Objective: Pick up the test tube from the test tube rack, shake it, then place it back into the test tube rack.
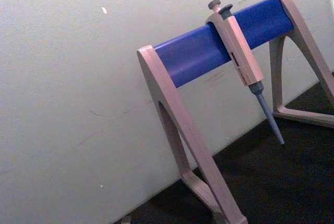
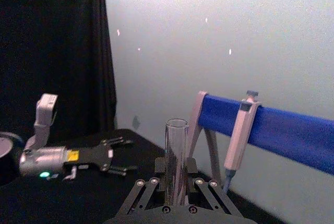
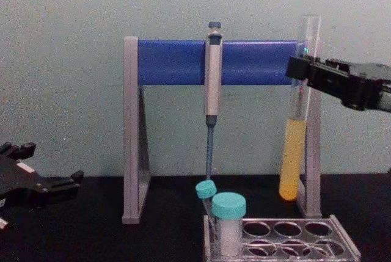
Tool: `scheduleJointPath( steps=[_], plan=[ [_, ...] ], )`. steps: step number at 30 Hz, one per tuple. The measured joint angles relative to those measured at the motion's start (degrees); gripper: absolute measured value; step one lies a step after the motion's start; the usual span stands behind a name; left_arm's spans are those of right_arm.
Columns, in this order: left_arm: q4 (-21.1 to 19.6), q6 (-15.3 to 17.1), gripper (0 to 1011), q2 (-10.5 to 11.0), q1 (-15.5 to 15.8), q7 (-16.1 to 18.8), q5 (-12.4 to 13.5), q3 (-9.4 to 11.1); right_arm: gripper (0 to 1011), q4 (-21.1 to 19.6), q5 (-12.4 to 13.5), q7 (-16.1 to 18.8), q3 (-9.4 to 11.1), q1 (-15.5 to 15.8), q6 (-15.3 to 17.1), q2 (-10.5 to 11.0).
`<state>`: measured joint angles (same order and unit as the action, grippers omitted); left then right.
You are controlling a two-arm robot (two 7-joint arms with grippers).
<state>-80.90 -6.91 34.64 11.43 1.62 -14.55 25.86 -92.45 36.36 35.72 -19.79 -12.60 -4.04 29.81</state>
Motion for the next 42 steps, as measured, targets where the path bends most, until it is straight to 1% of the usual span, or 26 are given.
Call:
scheduleJointPath(
  steps=[1, 5, 6, 7, 9, 10, 12, 14, 16, 19, 20, 23, 24, 26, 29, 33, 34, 36, 37, 40, 42],
  plan=[
    [0.0, 0.0, 1001, 0.0, 0.0, 0.0, 0.0, 0.0, 229, -0.46, 0.58, 0.3, -0.01, 0.32, 0.55, 0.82],
    [0.0, 0.0, 1001, 0.0, 0.0, 0.0, 0.0, 0.0, 229, -1.69, 1.49, 0.38, 0.1, 1.25, 1.69, 2.94],
    [0.0, 0.0, 1001, 0.0, 0.0, 0.0, 0.0, 0.0, 229, -2.25, 1.67, 0.05, 0.31, 1.71, 1.96, 3.74],
    [0.0, 0.0, 1001, 0.0, 0.0, 0.0, 0.0, 0.0, 229, -2.25, 1.67, 0.05, 0.31, 1.71, 1.96, 3.74],
    [0.0, 0.0, 1001, 0.0, 0.0, 0.0, 0.0, 0.0, 229, -2.95, 1.66, -1.15, 0.9, 2.52, 2.05, 4.77],
    [0.0, 0.0, 1001, 0.0, 0.0, 0.0, 0.0, 0.0, 229, -3.44, 1.24, -2.48, 1.45, 3.12, 1.98, 5.34],
    [0.0, 0.0, 1001, 0.0, 0.0, 0.0, 0.0, 0.0, 229, -3.81, 0.6, -3.67, 1.9, 3.56, 1.81, 5.68],
    [0.0, 0.0, 1001, 0.0, 0.0, 0.0, 0.0, 0.0, 229, -4.29, -0.69, -5.61, 2.67, 4.19, 1.3, 5.99],
    [0.0, 0.0, 1001, 0.0, 0.0, 0.0, 0.0, 0.0, 229, -4.48, -1.48, -6.57, 3.15, 4.49, 0.96, 5.99],
    [0.0, 0.0, 1001, 0.0, 0.0, 0.0, 0.0, 0.0, 229, -4.64, -3.13, -8.42, 4.04, 4.82, 0.33, 5.54],
    [0.0, 0.0, 1001, 0.0, 0.0, 0.0, 0.0, 0.0, 229, -4.71, -4.18, -9.46, 4.35, 4.87, 0.02, 5.19],
    [0.0, 0.0, 1001, 0.0, 0.0, 0.0, 0.0, 0.0, 229, -4.7, -5.72, -10.7, 4.54, 4.69, -0.43, 4.49],
    [0.0, 0.0, 1001, 0.0, 0.0, 0.0, 0.0, 0.0, 229, -4.52, -6.62, -11.26, 4.57, 4.41, -0.8, 3.83],
    [0.0, 0.0, 1001, 0.0, 0.0, 0.0, 0.0, 0.0, 229, -4.07, -7.29, -11.4, 4.48, 3.98, -1.27, 3.11],
    [0.0, 0.0, 1001, 0.0, 0.0, 0.0, 0.0, 0.0, 229, -2.7, -7.97, -10.78, 3.91, 2.7, -2.29, 1.23],
    [0.0, 0.0, 1001, 0.0, 0.0, 0.0, 0.0, 0.0, 229, -1.55, -7.95, -9.3, 3.25, 1.69, -2.82, -0.18],
    [0.0, 0.0, 1001, 0.0, 0.0, 0.0, 0.0, 0.0, 229, -1.03, -7.69, -8.38, 2.94, 1.29, -2.99, -0.71],
    [0.0, 0.0, 1001, 0.0, 0.0, 0.0, 0.0, 0.0, 229, -0.67, -7.29, -7.5, 2.65, 0.97, -3.04, -1.08],
    [0.0, 0.0, 1001, 0.0, 0.0, 0.0, 0.0, 0.0, 229, -0.37, -6.73, -6.48, 2.38, 0.7, -3.06, -1.35],
    [0.0, 0.0, 1001, 0.0, 0.0, 0.0, 0.0, 0.0, 229, -0.04, -5.6, -4.95, 2.02, 0.37, -2.98, -1.49],
    [0.0, 0.0, 1001, 0.0, 0.0, 0.0, 0.0, 0.0, 229, 0.2, -4.25, -3.35, 1.73, 0.18, -2.72, -1.42]
  ],
)
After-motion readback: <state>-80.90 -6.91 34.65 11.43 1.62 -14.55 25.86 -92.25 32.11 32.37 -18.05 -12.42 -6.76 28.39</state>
